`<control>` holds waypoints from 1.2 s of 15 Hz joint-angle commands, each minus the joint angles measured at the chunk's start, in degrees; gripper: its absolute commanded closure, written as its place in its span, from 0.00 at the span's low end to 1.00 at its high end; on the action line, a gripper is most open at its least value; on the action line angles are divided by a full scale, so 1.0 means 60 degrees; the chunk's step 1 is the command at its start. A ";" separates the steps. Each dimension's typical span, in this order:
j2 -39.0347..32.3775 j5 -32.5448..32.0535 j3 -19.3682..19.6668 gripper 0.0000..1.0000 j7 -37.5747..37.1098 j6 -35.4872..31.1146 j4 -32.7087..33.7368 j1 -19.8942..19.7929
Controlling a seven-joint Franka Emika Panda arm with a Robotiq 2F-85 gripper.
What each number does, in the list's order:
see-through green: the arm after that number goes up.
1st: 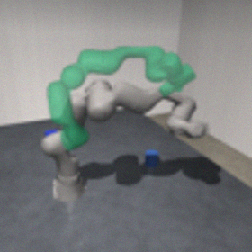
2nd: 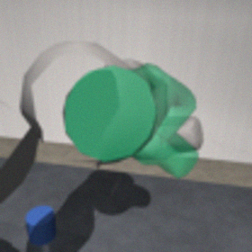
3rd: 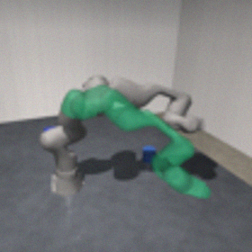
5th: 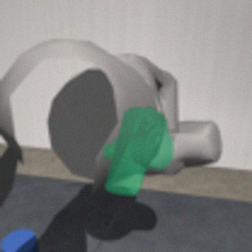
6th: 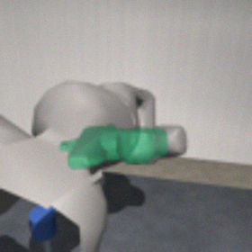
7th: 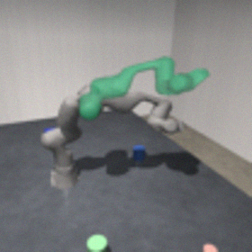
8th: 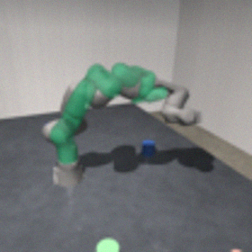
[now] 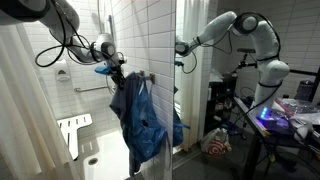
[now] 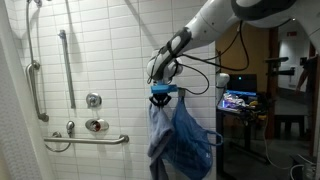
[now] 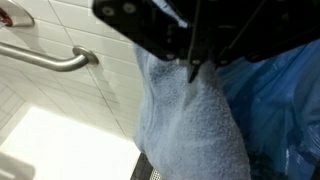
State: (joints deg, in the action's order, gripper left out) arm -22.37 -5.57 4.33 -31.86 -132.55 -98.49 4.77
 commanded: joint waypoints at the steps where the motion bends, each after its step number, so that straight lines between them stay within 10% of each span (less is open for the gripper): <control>1: 0.1282 0.0454 -0.0071 0.99 0.0651 0.0747 -0.1395 -0.0146; 18: 0.6916 0.0901 -0.0588 0.99 0.3081 0.1078 -0.5978 -0.0332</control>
State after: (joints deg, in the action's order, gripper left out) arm 11.16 -3.27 1.53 -18.20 -126.30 -129.61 3.87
